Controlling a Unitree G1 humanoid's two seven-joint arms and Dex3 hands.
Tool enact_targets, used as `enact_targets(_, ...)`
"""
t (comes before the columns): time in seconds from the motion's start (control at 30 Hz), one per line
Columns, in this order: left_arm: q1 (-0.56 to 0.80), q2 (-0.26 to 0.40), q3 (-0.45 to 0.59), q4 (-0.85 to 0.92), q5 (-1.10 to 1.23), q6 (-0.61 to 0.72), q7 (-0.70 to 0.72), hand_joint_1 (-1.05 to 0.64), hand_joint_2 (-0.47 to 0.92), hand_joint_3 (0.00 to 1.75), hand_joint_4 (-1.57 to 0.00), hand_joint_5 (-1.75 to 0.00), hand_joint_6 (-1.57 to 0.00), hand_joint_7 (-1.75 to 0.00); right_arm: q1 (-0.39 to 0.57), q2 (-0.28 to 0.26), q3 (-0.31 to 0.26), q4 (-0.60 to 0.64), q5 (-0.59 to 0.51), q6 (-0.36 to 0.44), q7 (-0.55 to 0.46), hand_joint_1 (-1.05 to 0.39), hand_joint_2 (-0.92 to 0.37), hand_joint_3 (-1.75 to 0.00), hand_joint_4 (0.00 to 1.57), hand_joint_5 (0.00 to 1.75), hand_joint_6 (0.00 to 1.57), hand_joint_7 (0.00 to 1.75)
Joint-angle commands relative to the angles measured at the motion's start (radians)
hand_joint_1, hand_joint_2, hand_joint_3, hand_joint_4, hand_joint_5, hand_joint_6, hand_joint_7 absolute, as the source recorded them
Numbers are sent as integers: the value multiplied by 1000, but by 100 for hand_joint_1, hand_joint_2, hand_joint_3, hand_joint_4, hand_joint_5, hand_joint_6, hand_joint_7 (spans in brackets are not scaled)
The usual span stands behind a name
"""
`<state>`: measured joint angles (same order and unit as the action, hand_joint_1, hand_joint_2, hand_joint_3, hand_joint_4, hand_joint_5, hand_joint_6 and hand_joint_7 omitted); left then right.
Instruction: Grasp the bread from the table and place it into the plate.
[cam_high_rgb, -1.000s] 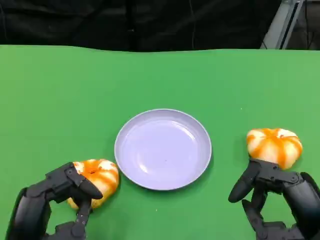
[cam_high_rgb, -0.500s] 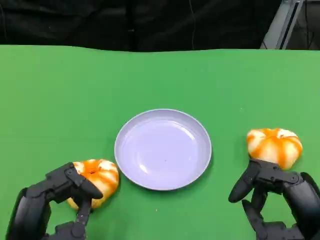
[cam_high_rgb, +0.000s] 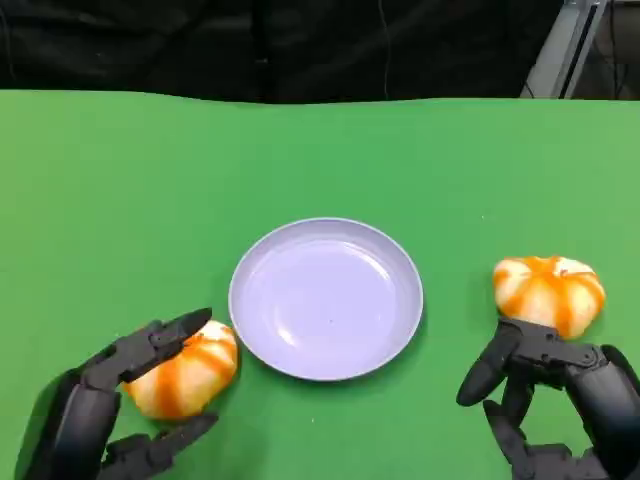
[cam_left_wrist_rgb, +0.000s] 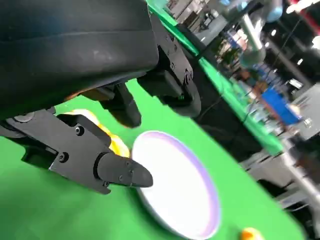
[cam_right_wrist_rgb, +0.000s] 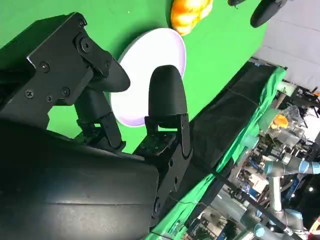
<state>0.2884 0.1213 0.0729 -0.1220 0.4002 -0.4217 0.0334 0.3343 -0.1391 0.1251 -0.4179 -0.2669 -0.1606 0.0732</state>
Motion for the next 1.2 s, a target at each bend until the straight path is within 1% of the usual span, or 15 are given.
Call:
enact_targets(0.03, -13, 53, -13, -22, 130, 58, 38, -43, 90, 3, -35, -42, -42, 0, 5, -1, -2, -18, 5, 11, -1, 3, -34, -129, 79, 166, 75, 136)
enact_targets(0.1, -23, 67, -22, -27, 170, 84, 43, -47, 91, 2, -33, -42, -39, 0, 4, 0, 0, -19, 4, 12, -2, 3, -34, -129, 79, 166, 75, 136)
enact_targets(0.2, -25, 76, -32, -32, 184, 101, 50, -48, 92, 1, -31, -43, -38, 0, 4, 1, 0, -20, 4, 13, -1, 3, -34, -129, 80, 166, 75, 136)
enact_targets(0.3, -89, 122, -102, -59, 419, 278, -21, -53, 92, 3, -25, -41, -36, 0, 6, 3, 4, -22, -3, 6, -5, 6, -34, -130, 79, 165, 75, 136)
enact_targets(0.33, -103, 129, -120, -62, 462, 315, -30, -54, 92, 3, -25, -41, -36, 0, 7, 3, 5, -22, -2, 4, -6, 6, -34, -131, 78, 165, 75, 136)
enact_targets(0.43, -127, 143, -163, -52, 521, 366, -22, -54, 91, 2, -26, -43, -36, 0, 10, 3, 4, -23, -5, 0, -8, 6, -34, -131, 80, 165, 75, 135)
enact_targets(0.63, -169, 166, -223, -17, 581, 434, -10, -54, 92, 1, -26, -47, -36, -1, 10, 6, 5, -27, -4, 7, -6, 6, -34, -130, 79, 165, 75, 135)
enact_targets(0.73, -195, 173, -251, 4, 606, 480, -31, -55, 92, 2, -26, -49, -37, -1, 11, 5, 5, -34, -7, 19, -2, 5, -35, -129, 79, 164, 75, 134)
enact_targets(0.83, -222, 186, -284, 33, 640, 526, -48, -56, 92, 4, -28, -50, -38, -1, 8, 4, 6, -33, -10, 15, -3, 5, -35, -129, 79, 163, 75, 134)
enact_targets(1.03, -237, 200, -315, 42, 636, 570, -50, -57, 92, 6, -29, -50, -39, -1, 10, 5, 6, -38, -8, 24, 0, 5, -34, -129, 79, 163, 75, 135)
enact_targets(1.07, -268, 190, -331, 110, 637, 589, -55, -55, 92, 6, -31, -49, -41, -2, 12, 5, 7, -39, -6, 20, 0, 5, -34, -129, 79, 163, 75, 135)
enact_targets(1.13, -321, 180, -362, 225, 640, 610, -50, -51, 92, 10, -42, -42, -49, -3, 13, 6, 8, -38, -7, 14, -2, 6, -34, -129, 79, 163, 75, 135)
enact_targets(1.2, -349, 183, -384, 272, 642, 631, -50, -51, 92, 15, -49, -39, -54, -3, 14, 7, 9, -39, -9, 14, -4, 6, -34, -129, 80, 163, 75, 135)
